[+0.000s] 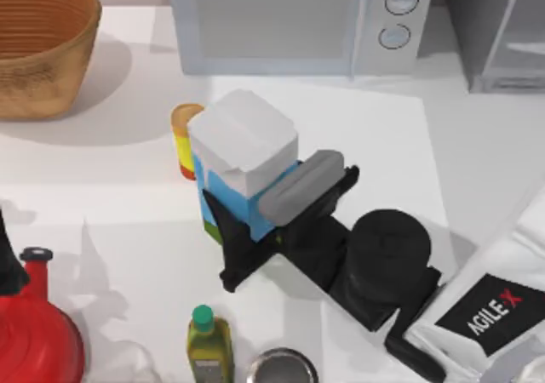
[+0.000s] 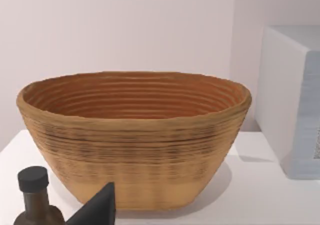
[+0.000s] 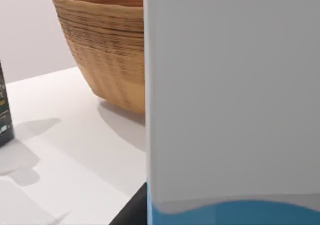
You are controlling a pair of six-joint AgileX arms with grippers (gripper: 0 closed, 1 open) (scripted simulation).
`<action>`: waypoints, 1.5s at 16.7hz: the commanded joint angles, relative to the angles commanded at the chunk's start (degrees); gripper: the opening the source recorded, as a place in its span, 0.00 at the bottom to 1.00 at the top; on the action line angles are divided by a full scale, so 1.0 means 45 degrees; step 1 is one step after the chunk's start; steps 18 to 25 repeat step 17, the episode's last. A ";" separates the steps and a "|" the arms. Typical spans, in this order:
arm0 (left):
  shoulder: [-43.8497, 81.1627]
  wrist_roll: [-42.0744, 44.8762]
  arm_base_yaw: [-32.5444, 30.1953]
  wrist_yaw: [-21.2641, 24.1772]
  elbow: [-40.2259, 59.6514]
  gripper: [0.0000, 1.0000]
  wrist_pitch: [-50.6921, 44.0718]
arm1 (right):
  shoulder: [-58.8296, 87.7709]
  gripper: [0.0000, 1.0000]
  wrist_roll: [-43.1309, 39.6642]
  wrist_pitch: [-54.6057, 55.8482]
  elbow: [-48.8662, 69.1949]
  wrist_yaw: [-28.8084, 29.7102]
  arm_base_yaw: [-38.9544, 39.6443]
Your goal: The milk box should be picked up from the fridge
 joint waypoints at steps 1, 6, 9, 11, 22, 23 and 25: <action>0.0000 0.0000 0.0000 0.0000 0.0000 1.00 0.0000 | 0.0000 0.23 0.0000 0.0000 0.0000 0.0000 0.0000; 0.0000 0.0000 0.0000 0.0000 0.0000 1.00 0.0000 | 0.0000 0.60 0.0000 0.0000 0.0000 0.0000 0.0000; 0.0000 0.0000 0.0000 0.0000 0.0000 1.00 0.0000 | 0.0000 0.83 0.0000 0.0000 0.0000 0.0000 0.0000; 0.0000 0.0000 0.0000 0.0000 0.0000 1.00 0.0000 | 0.0000 0.98 0.0000 0.0000 0.0000 0.0000 0.0000; 0.0000 0.0000 0.0000 0.0000 0.0000 1.00 0.0000 | 0.0000 1.00 0.0000 0.0000 0.0000 0.0000 0.0000; 0.0000 0.0000 0.0000 0.0000 0.0000 1.00 0.0000 | 0.0000 1.00 0.0000 0.0000 0.0000 0.0000 0.0000; 0.0000 0.0000 0.0000 0.0000 0.0000 1.00 0.0000 | 0.0000 1.00 0.0000 0.0000 0.0000 0.0000 0.0000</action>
